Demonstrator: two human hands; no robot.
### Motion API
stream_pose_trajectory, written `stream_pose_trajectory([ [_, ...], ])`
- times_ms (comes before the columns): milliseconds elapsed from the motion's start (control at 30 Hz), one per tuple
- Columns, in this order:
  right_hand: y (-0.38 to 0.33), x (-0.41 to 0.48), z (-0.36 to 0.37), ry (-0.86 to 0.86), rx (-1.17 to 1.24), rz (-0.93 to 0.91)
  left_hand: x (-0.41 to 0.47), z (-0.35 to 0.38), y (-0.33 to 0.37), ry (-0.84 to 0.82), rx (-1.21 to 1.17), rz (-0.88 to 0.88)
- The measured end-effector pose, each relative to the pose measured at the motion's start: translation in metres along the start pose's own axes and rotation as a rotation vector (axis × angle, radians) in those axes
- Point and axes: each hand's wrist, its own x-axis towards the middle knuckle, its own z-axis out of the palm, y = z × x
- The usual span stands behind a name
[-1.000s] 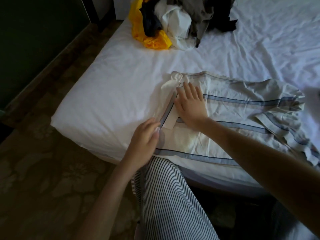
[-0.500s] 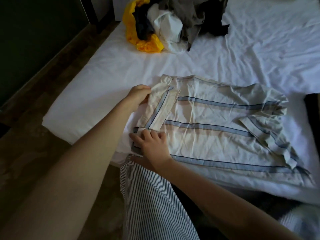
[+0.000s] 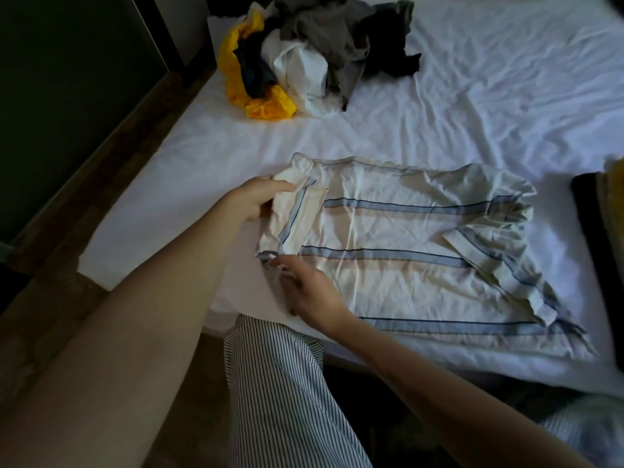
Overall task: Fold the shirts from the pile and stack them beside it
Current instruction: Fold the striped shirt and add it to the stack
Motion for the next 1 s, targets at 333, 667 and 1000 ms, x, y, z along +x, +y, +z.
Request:
stream_pose_trajectory([
  [333,0.020,-0.054,-0.078,0.253,0.352,0.165,-0.021,0.040,0.043,0.112,0.098,0.134],
  [667,0.049,-0.118,-0.173,0.316,0.551,0.209,-0.020,0.170,0.085,0.151,0.255,0.202],
  [1000,0.082,-0.181,-0.229,0.516,0.469,0.325,-0.027,0.304,0.096,0.166,0.530,0.341],
])
